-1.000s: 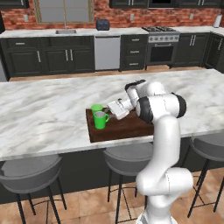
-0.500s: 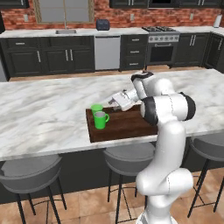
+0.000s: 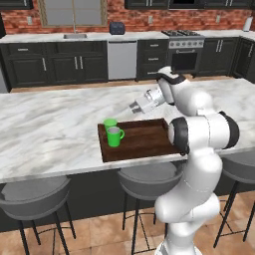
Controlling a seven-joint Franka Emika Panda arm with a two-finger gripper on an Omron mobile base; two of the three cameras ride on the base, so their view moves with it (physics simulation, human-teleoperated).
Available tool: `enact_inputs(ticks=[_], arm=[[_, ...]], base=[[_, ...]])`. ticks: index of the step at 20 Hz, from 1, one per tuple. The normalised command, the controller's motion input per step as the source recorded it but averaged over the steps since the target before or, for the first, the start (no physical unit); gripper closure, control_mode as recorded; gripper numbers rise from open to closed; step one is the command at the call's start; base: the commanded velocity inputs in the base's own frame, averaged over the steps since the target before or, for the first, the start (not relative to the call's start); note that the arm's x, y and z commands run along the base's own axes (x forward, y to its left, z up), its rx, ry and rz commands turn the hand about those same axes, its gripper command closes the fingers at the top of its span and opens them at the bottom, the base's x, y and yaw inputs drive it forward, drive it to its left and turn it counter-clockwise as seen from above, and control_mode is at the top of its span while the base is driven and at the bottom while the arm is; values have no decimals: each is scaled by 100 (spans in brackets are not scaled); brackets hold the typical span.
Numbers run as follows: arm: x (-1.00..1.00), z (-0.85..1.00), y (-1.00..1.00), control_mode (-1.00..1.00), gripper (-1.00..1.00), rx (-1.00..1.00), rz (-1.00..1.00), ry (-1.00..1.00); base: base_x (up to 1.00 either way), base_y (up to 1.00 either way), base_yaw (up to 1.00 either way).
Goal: There is a tray on the dining counter. Grab the cup, mug, and pitcher and place them on the tray. The pitcher may be placed next to the tray if it cannot fit the tray.
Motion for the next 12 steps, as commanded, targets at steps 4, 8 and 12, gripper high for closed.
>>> enact_inputs(ticks=[4,8,12], arm=[[-40,51,-8,-100,-100,-16,-20,7],[-45,31,-21,-100,-100,-18,-25,7],[-41,30,-23,-100,-100,-19,-30,8]], base=[[0,0,0],[0,0,0],[0,0,0]])
